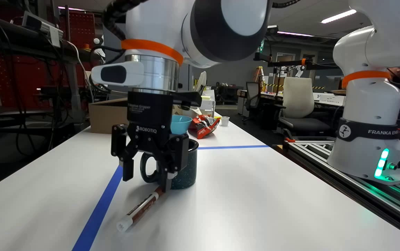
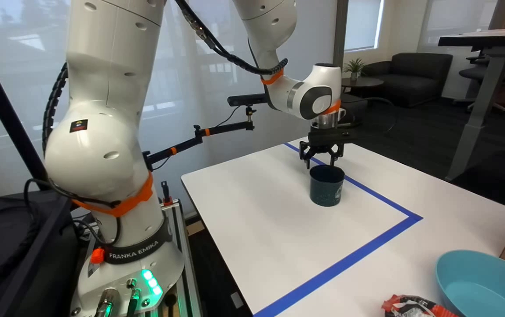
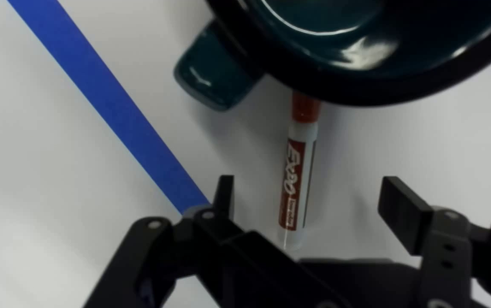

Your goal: Remove the marker from the cup and put it on the table inside the border

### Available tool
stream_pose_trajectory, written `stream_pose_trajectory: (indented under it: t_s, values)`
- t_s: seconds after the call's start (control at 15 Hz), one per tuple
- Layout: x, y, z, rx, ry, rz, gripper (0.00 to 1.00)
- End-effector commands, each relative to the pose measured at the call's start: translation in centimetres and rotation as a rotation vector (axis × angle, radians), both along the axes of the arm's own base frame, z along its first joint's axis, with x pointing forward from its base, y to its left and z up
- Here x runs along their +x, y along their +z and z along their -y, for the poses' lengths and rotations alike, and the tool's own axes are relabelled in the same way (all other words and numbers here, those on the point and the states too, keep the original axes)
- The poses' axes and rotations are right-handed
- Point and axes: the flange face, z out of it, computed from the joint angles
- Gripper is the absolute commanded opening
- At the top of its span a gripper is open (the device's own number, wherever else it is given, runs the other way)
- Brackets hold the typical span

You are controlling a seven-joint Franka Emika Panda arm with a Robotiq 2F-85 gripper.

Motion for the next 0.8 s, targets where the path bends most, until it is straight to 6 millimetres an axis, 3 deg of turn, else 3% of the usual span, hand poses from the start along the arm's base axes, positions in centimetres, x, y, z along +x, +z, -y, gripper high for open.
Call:
stream_pose_trajectory:
  t_s: [0.0,0.33,0.53,0.6,0.73]
  values:
    - [-0.7,3.9,1.2,-0.005,-0.076,0.009,1.00]
    - [-2.7,9.6,1.6,-0.020,-0.266,-0.030,1.00]
    - [-5.5,12.9,2.9,-0.093,-0.432,-0.039,1.00]
    - [-2.5,10.6,2.1,-0.053,-0.345,-0.049,1.00]
    - [-3.9,12.3,2.7,-0.068,-0.404,-0.046,1.00]
